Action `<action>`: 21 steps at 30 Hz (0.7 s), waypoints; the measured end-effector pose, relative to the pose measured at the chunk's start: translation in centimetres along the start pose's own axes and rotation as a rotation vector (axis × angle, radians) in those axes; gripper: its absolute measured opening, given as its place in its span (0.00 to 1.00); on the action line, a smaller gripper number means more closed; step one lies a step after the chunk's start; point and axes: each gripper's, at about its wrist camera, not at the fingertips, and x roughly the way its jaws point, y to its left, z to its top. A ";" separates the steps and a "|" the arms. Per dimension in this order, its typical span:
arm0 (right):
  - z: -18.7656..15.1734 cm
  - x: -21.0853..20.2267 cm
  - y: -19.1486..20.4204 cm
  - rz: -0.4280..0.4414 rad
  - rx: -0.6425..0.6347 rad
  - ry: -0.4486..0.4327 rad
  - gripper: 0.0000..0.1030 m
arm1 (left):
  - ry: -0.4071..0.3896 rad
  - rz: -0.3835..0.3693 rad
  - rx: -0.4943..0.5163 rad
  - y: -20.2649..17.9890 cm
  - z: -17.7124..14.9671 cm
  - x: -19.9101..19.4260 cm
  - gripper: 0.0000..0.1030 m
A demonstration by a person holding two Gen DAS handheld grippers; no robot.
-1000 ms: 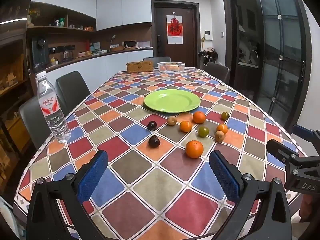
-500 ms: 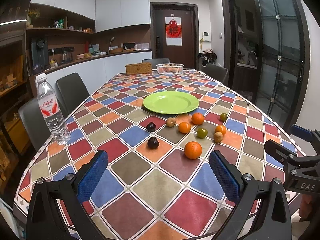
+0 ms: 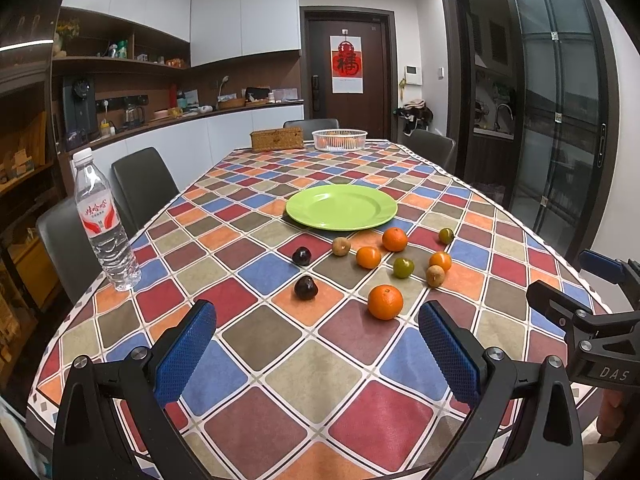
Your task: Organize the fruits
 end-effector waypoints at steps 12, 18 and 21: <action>0.0 0.0 0.0 0.000 0.000 -0.002 0.99 | -0.010 -0.003 -0.002 0.1 0.2 -0.2 1.00; 0.0 0.1 0.0 0.000 -0.001 -0.002 0.99 | -0.010 -0.003 -0.002 0.1 0.3 -0.2 1.00; 0.0 0.1 0.0 -0.001 -0.001 -0.003 0.99 | -0.012 -0.004 -0.002 0.1 0.3 -0.2 1.00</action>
